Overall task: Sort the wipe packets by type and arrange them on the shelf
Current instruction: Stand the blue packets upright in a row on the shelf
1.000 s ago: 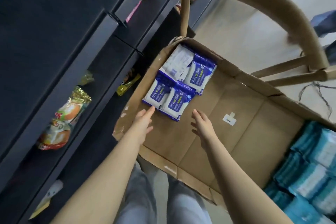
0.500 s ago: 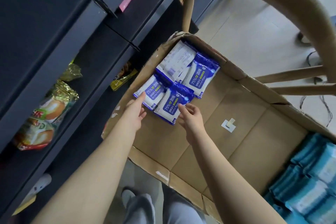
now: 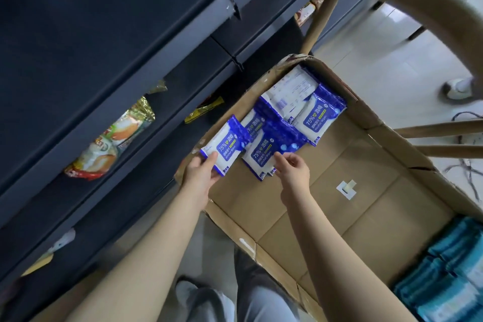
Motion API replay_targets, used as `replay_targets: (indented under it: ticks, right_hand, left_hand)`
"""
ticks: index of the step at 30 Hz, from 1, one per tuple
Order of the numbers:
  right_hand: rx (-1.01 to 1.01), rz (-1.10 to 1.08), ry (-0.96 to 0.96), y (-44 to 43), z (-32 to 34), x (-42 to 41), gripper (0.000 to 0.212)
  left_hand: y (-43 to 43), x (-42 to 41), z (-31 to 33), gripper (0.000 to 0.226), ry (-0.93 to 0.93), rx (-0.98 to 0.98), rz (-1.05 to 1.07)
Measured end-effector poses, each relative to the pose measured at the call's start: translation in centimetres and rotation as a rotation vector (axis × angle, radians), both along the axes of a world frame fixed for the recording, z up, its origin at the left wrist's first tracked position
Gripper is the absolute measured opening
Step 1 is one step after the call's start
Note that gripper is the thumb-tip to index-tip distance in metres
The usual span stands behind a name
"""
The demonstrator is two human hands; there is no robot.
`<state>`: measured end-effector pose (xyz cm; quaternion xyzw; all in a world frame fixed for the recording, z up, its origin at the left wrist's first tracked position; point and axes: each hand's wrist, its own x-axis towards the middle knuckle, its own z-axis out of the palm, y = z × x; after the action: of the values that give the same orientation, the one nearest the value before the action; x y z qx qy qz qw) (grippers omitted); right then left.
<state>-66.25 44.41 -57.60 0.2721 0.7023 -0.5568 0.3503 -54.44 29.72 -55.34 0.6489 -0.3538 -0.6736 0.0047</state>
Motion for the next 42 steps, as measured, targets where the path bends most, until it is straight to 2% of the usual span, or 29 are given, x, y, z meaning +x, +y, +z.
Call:
replay_targets:
  ticks: [4,8,11,15,17,20,23,25,28,31,36,42]
  right_hand:
    - [-0.137,-0.096,-0.018,0.1,2.7,3.1,0.015]
    - [-0.357,-0.072,-0.042,0.7,7.9,7.6,0.003]
    - [-0.531,-0.069,-0.054,0.6,13.5,11.9,0.03]
    - [-0.714,0.031,-0.024,-0.7,22.7,19.2,0.014]
    - [-0.789,0.076,-0.027,-1.4,27.0,23.4,0.017]
    - [-0.852,0.21,0.009,-2.8,32.6,29.4,0.016]
    - [-0.857,0.315,-0.022,-4.6,37.5,34.1,0.018]
    - [-0.787,0.43,-0.014,-6.1,40.4,36.6,0.027]
    - [-0.727,0.582,0.074,-8.4,44.5,39.1,0.023]
    - [-0.759,0.666,0.116,-10.6,48.0,40.7,0.029]
    - [-0.903,0.87,0.151,-15.8,52.7,42.7,0.023]
    - [-0.982,0.976,0.111,-23.7,54.5,44.9,0.023]
  left_hand:
    - [0.3,4.5,3.0,0.022,0.101,-0.009,0.105]
    - [0.8,10.8,7.8,0.013,0.206,-0.041,0.193]
    - [1.4,16.4,12.9,0.016,0.314,-0.076,0.245]
    - [2.9,24.0,21.4,0.013,0.458,-0.148,0.314]
    - [3.5,28.1,25.8,0.016,0.526,-0.192,0.32]
    - [3.8,34.5,32.1,0.033,0.589,-0.28,0.322]
    - [3.0,40.2,37.3,0.039,0.597,-0.397,0.367]
    - [2.2,43.4,40.2,0.034,0.596,-0.465,0.419]
    - [1.1,47.5,43.7,0.024,0.599,-0.572,0.49]
    - [-0.1,50.7,46.4,0.018,0.583,-0.683,0.561]
    - [-3.4,55.1,48.9,0.016,0.538,-0.844,0.695]
    - [-8.6,59.5,50.6,0.021,0.42,-1.0,0.809]
